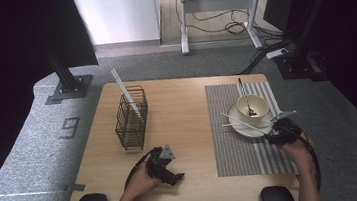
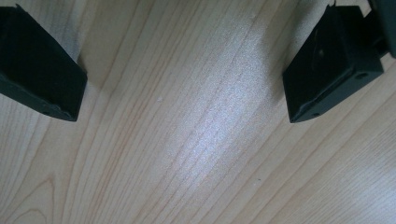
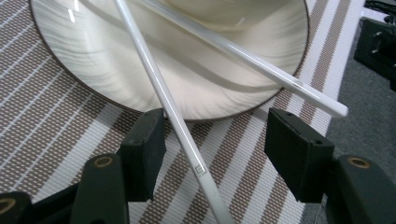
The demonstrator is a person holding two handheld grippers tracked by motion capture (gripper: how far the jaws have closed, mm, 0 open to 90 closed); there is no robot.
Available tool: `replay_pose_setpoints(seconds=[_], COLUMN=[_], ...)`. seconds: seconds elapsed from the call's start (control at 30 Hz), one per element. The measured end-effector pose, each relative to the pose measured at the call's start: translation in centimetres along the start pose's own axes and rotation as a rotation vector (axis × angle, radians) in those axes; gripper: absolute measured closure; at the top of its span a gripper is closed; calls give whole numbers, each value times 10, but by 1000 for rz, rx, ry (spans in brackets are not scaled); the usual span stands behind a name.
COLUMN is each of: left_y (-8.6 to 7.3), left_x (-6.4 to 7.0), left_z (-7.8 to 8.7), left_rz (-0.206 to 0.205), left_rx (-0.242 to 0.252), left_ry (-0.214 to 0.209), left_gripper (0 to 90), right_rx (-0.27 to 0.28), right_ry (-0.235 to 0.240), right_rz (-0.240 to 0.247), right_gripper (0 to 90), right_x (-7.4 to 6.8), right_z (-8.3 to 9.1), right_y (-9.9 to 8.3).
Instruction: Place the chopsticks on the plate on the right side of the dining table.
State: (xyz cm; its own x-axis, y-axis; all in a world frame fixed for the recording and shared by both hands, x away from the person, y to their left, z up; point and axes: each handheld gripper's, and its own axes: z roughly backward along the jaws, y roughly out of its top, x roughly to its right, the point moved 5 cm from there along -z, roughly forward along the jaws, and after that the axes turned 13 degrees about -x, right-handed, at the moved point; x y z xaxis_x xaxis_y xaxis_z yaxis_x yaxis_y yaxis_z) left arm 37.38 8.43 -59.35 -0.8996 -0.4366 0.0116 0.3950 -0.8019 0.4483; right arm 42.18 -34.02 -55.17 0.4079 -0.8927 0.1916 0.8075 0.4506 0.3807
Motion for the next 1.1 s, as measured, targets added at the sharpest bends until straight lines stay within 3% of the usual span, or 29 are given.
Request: replay_pose_setpoints(seconds=[0.37,1.1], left_y=[0,0], left_x=[0,0], left_z=[0,0], left_rz=[-2,-4], left_rx=[0,0], left_ry=[-1,-1], left_gripper=[0,0], right_rx=[5,30], right_ry=[-59,-118], right_rz=[-52,-116], right_gripper=[370,362], right_x=[11,23], right_z=[-1,-6], right_y=[-5,-8])
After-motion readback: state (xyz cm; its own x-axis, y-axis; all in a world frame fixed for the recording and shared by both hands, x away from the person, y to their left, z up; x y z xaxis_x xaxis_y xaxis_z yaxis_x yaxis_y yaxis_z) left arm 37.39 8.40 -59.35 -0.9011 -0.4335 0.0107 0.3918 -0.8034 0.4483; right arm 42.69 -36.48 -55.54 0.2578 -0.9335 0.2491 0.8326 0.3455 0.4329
